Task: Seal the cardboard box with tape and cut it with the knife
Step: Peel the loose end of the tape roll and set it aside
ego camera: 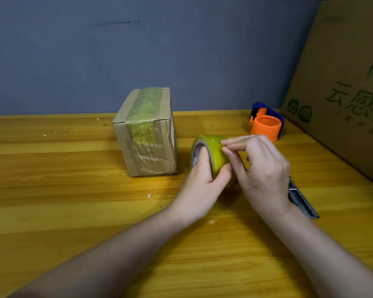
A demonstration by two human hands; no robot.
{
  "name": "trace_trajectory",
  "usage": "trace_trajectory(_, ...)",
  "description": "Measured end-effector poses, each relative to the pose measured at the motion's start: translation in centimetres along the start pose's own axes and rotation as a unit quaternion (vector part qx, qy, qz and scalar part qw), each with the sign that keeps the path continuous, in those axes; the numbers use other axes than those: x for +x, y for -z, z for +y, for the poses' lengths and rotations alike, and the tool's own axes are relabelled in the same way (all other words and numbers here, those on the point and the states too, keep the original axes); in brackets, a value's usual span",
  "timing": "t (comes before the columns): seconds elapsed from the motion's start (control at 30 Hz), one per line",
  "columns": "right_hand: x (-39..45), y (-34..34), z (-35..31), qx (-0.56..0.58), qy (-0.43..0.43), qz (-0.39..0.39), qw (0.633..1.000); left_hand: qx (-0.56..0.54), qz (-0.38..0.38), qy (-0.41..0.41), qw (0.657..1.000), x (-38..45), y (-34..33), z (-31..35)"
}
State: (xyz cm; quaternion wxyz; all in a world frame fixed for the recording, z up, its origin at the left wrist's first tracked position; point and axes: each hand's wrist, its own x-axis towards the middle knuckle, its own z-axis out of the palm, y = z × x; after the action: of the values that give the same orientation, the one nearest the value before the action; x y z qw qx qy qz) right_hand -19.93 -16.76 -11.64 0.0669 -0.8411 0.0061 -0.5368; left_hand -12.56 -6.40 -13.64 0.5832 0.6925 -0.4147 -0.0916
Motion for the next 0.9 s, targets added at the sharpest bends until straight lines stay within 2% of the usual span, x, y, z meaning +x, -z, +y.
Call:
trace_trajectory(0.13, 0.20, -0.04, 0.38, -0.044, 0.062, 0.009, 0.997, -0.080, -0.005, 0.010, 0.997, 0.05, -0.23, 0.25)
trace_trajectory(0.5, 0.07, -0.32, 0.64, -0.013, 0.074, 0.046, 0.996, -0.226, -0.043, 0.047, 0.972, 0.21, -0.08, 0.71)
trace_trajectory(0.57, -0.05, -0.38, 0.42, -0.002, 0.025, 0.048, 0.999, -0.256, -0.064, 0.062, 0.963, 0.19, 0.00, 0.74)
trace_trajectory(0.7, 0.02, -0.13, 0.43, 0.051, -0.188, 0.027, 0.980, -0.256, -0.103, 0.056, 0.960, 0.02, 0.38, 0.93)
trace_trajectory(0.8, 0.20, 0.19, 0.89, 0.075, -0.220, 0.029, 0.972, -0.204, -0.123, 0.034, 0.971, -0.09, 0.33, 0.88)
trace_trajectory(0.9, 0.25, 0.26, 0.92, 0.089, -0.226, 0.030, 0.969, -0.133, -0.109, -0.008, 0.985, -0.15, 0.46, 0.45)
